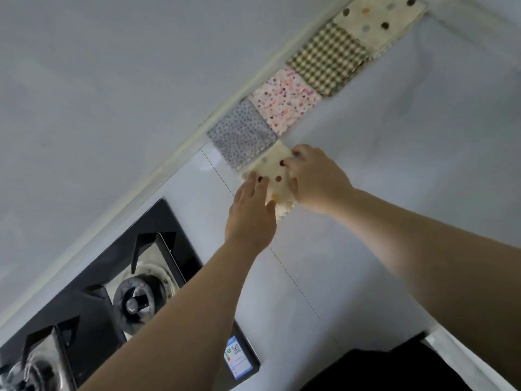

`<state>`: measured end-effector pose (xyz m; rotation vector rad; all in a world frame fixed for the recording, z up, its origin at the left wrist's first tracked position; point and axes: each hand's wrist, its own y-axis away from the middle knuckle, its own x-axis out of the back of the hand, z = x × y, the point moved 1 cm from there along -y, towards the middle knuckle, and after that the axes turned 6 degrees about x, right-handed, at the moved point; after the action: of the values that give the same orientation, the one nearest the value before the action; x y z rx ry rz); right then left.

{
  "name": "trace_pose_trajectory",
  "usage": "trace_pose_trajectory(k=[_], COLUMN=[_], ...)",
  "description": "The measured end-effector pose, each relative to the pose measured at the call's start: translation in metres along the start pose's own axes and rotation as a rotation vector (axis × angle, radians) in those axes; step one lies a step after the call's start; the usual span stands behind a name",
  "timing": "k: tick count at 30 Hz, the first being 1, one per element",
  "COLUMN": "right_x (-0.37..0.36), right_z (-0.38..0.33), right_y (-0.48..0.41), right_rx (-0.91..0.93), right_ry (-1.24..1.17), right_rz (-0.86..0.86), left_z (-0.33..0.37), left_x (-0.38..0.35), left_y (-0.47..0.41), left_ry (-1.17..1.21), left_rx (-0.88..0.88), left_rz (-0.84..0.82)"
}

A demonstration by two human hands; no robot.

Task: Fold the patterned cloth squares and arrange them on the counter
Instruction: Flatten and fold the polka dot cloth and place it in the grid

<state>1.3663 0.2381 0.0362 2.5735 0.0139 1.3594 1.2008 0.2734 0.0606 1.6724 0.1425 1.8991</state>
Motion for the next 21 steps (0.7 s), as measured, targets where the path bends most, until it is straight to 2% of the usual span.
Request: trace_pose_trajectory(k=[3, 9, 13, 17, 21], right_x=[-0.007, -0.005, -0.001, 0.003, 0.004], right_z=[-0.004, -0.01, -0.016, -0.026, -0.026], right_y=[-0.002, -0.01, -0.014, -0.01, -0.014], right_rx=[0.019, 0.028, 0.004, 0.13, 0.143], right_ry=[-0.002, -0.008, 0.042, 0.11, 0.244], right_rz=[0.017, 0.033, 0.036, 0.108, -0.047], left_z=[0.001, -0.004, -0.011, -0.013, -0.011], left_x=[-0.005, -0.004, -0.005, -0.007, -0.002], left_y=[-0.009, -0.014, -0.014, -0.014, -0.021], left_ry=[-0.101, -0.121, -0.177, -0.102, 0.011], left_rx=[0.02, 0.035, 0.009, 0.006, 0.024], left_rz=[0.053, 0.156, 0.161, 0.121, 0.048])
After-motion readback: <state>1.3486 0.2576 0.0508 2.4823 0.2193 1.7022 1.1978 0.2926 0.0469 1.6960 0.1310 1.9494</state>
